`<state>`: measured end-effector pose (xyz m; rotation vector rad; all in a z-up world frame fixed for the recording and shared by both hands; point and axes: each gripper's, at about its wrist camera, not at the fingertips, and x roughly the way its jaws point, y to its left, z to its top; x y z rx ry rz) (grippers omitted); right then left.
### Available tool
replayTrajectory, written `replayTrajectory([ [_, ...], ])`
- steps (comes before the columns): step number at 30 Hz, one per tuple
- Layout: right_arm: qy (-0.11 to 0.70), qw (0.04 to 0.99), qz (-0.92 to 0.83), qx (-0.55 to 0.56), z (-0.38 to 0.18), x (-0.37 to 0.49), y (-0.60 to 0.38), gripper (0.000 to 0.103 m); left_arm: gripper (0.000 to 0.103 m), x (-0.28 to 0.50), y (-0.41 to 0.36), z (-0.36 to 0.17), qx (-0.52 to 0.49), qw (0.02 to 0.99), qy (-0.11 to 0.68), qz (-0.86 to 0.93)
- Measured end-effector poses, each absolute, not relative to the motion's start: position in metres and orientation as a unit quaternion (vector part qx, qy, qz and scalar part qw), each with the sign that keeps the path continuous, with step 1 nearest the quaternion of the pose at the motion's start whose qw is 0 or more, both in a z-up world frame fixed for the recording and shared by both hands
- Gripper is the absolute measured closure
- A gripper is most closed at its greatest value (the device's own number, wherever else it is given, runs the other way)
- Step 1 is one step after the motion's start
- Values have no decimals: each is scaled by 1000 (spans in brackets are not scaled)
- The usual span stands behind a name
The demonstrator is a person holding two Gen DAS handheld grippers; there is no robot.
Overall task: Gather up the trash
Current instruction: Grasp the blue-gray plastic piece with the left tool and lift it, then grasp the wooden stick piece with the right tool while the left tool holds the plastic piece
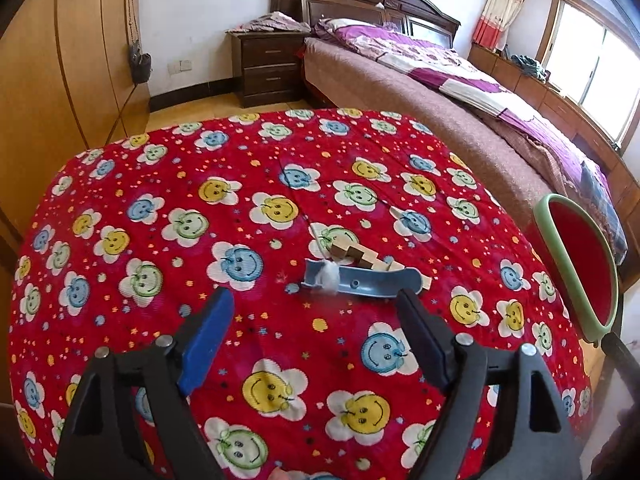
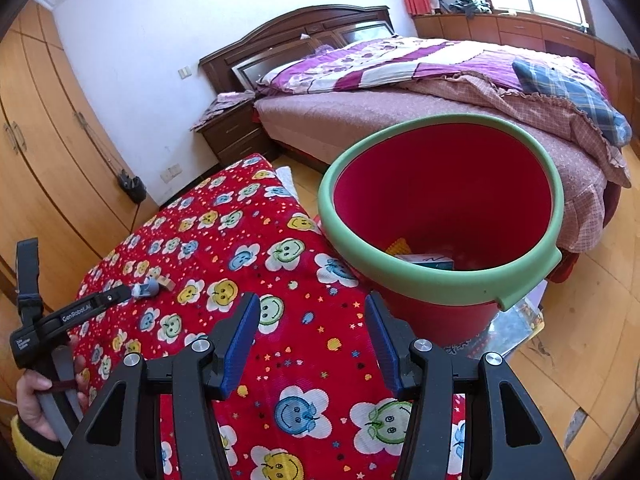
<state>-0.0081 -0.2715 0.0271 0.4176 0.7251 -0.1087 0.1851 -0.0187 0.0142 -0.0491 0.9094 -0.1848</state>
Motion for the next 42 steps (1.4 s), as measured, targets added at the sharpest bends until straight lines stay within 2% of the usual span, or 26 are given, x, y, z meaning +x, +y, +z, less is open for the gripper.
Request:
replayTrajectory([
  [21, 362, 905, -50, 215, 17, -4, -277, 47, 20, 192, -48, 4, -21, 885, 443, -144],
  [28, 363, 905, -47, 216, 16, -5, -277, 47, 20, 200, -60, -6, 12, 880, 455, -135],
  [30, 363, 905, -48, 216, 16, -4, -277, 47, 23, 203, -60, -9, 11, 877, 462, -131],
  [32, 363, 905, -48, 216, 16, -4, -276, 47, 32, 204, -56, -10, 6, 878, 463, -119],
  [42, 366, 909, -33, 196, 22, 4, -264, 47, 32, 202, -31, 4, -22, 887, 449, -108],
])
